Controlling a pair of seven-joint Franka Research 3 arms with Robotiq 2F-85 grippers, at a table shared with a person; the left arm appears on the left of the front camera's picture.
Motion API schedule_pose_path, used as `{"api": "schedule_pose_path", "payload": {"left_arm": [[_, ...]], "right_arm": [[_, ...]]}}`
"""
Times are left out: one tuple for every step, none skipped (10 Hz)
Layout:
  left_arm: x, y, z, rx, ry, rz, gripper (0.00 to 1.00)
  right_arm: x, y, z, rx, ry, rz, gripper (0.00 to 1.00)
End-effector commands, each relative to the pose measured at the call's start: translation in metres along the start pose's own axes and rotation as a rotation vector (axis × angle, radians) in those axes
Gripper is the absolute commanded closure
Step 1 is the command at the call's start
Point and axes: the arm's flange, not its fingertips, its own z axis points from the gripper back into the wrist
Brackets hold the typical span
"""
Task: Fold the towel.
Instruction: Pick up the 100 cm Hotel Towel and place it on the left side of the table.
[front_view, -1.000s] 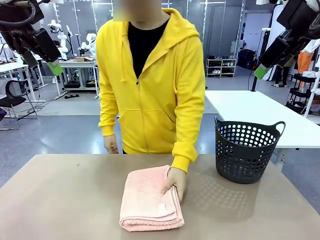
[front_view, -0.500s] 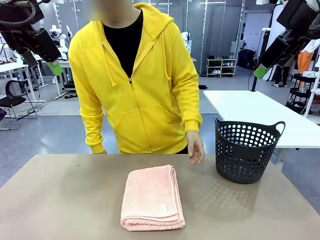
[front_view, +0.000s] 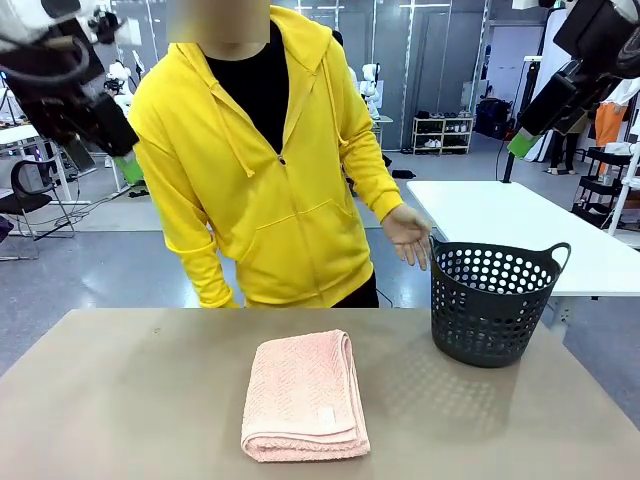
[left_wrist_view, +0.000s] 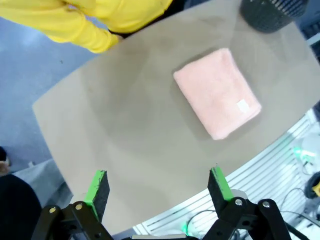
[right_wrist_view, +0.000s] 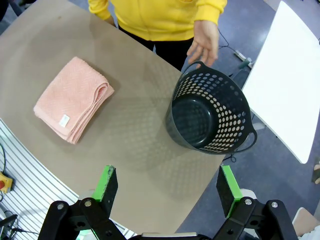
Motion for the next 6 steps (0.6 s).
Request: {"api": "schedule_pose_path", "payload": {"left_arm": [[-0.017, -0.007, -0.027, -0.046, -0.03, 0.062, 0.0], [-0.018, -0.007, -0.04, -0.058, -0.028, 0.078, 0.0], [-0.02, -0.007, -0.053, -0.063, -0.03, 0.105, 0.0], [-0.023, -0.008, -0.07, -0.107, -0.04, 0.131, 0.0], [-0.025, -0.008, -0.086, -0.142, -0.047, 0.161, 0.0], [-0.029, -0.008, -0.104, -0.188, -0.07, 0.19, 0.0]], "right_arm": [[0.0, 0.001, 0.0, -0.01, 0.003, -0.004, 0.0], [0.0, 0.001, 0.0, -0.01, 0.003, -0.004, 0.0], [0.0, 0.001, 0.0, -0.01, 0.003, -0.004, 0.0], [0.0, 0.001, 0.0, -0.01, 0.003, -0.004, 0.0], [0.0, 0.001, 0.0, -0.01, 0.003, -0.004, 0.0], [0.0, 0.001, 0.0, -0.01, 0.003, -0.004, 0.0]]}}
